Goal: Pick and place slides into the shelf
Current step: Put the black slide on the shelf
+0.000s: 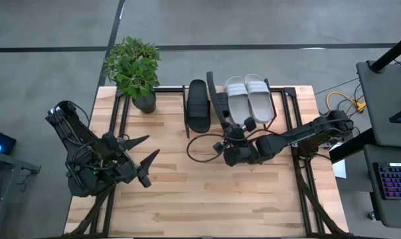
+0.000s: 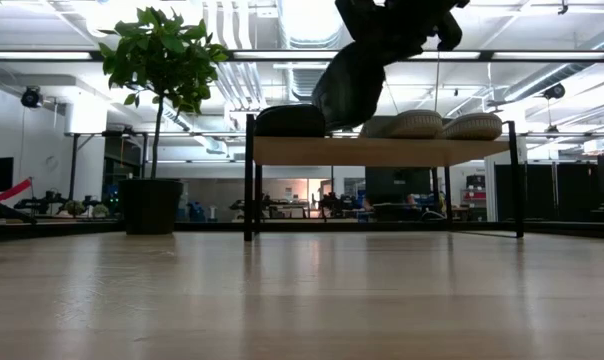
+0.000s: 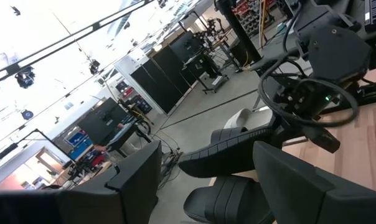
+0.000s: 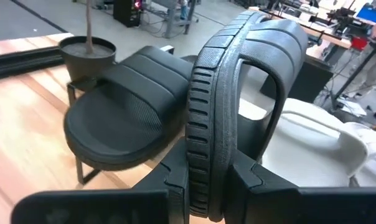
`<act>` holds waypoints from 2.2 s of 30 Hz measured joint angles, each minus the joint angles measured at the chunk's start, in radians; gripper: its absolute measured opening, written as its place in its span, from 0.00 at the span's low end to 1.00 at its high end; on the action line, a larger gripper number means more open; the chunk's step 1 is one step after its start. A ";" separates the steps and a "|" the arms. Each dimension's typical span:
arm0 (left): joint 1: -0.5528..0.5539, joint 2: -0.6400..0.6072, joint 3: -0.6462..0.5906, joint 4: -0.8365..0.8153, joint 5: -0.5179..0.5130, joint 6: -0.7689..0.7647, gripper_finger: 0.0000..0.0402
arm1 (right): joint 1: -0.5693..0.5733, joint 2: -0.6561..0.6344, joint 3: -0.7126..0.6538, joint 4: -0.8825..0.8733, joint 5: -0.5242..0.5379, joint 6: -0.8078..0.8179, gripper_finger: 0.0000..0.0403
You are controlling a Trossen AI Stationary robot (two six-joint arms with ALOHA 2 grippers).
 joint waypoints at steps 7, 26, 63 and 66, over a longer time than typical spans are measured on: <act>0.000 0.000 -0.001 0.001 0.000 0.000 0.59 | -0.004 -0.002 0.003 0.004 -0.052 -0.006 0.10; 0.000 0.025 -0.001 0.001 0.000 0.000 0.59 | -0.091 -0.002 -0.003 0.053 -0.128 -0.113 0.10; 0.000 0.032 -0.001 0.001 0.000 0.000 0.59 | -0.096 0.012 0.004 0.149 -0.151 -0.212 0.10; 0.000 0.032 -0.001 0.000 0.000 0.000 0.59 | -0.094 0.011 0.017 0.145 -0.118 -0.235 0.10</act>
